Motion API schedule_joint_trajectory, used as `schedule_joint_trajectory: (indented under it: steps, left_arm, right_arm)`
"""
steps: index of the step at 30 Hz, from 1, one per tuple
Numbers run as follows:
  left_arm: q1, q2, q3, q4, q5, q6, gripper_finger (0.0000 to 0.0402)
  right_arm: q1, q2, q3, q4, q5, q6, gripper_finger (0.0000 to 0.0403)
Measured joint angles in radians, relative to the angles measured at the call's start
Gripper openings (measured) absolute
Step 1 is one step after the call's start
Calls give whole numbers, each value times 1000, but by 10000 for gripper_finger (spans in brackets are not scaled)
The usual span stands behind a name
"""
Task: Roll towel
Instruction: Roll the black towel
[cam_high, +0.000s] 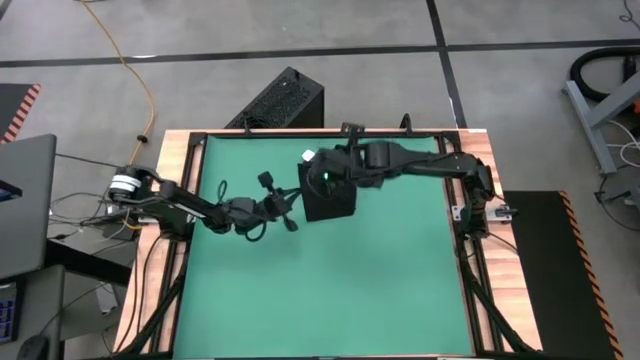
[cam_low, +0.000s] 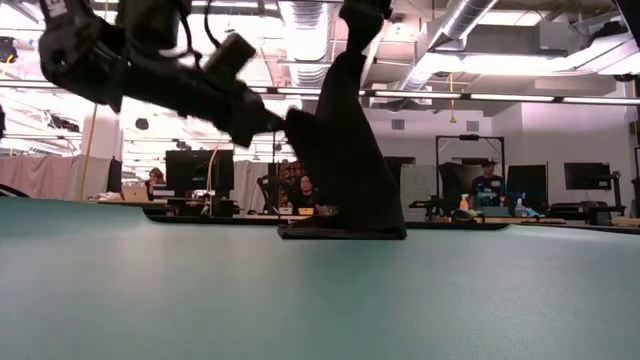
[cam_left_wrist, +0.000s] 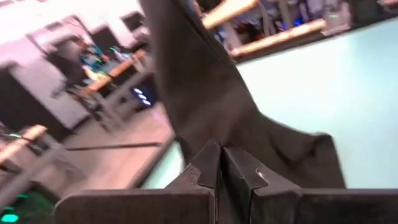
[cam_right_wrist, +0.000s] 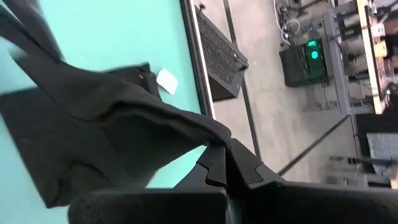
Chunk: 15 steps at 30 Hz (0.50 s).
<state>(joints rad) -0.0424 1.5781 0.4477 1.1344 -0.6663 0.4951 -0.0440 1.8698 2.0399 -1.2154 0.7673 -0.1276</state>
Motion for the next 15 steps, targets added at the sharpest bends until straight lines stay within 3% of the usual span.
schedule_joint_trajectory:
  steps: [3, 8, 11, 15]
  left_arm:
    - [-20, -77, 0, 4, -63, 102, 0]
    - [23, -226, 0, 2, -66, 275, 0]
    - [92, -308, 0, -19, -17, 316, 0]
    - [229, -393, 36, -150, 126, 351, 0]
  right_arm:
    - [-49, 0, 0, 7, -3, -1, 7]
    - [-113, 1, 0, 112, -91, -49, 7]
    - [-131, 1, 0, 189, -140, -84, 7]
    - [-162, 1, 0, 275, -152, -180, 7]
